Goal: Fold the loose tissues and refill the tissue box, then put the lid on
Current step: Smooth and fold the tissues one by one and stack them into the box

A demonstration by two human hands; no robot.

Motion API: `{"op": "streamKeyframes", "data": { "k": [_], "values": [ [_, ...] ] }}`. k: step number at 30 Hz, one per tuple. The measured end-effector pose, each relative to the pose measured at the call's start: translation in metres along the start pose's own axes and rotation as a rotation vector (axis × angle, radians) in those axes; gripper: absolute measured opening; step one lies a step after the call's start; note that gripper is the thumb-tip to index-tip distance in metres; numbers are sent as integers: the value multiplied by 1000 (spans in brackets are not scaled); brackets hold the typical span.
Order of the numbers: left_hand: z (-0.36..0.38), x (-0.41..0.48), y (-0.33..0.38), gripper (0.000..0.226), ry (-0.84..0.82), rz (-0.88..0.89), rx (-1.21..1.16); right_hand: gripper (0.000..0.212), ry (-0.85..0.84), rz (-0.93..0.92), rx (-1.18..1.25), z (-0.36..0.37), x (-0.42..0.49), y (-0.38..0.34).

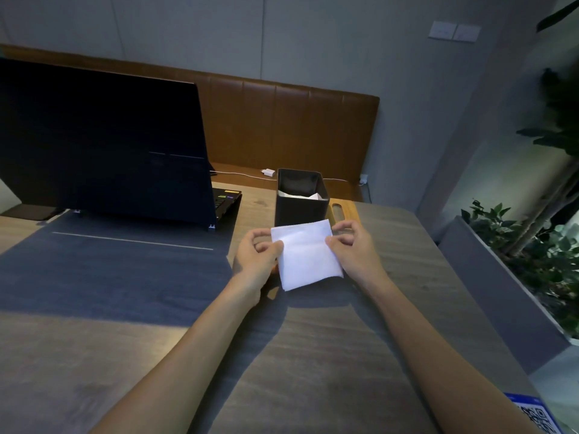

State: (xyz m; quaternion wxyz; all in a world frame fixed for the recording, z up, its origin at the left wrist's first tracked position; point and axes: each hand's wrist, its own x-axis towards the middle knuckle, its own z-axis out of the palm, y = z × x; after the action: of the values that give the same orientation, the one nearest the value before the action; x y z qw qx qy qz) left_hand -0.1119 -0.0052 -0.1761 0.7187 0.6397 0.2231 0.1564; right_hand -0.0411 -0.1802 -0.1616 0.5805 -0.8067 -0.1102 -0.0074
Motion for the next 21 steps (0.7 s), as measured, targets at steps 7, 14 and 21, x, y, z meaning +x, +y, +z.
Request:
{"op": "streamKeyframes", "data": {
  "k": [7,14,21],
  "values": [
    [12,51,48,5,23,361,166,14,115,-288,-160,-7,57,-32],
    [38,134,82,21,109,515,497,26,84,-313,-429,-1,140,-49],
    [59,182,89,20,26,499,1046,23,-127,-230,-829,15,184,-40]
  ]
}}
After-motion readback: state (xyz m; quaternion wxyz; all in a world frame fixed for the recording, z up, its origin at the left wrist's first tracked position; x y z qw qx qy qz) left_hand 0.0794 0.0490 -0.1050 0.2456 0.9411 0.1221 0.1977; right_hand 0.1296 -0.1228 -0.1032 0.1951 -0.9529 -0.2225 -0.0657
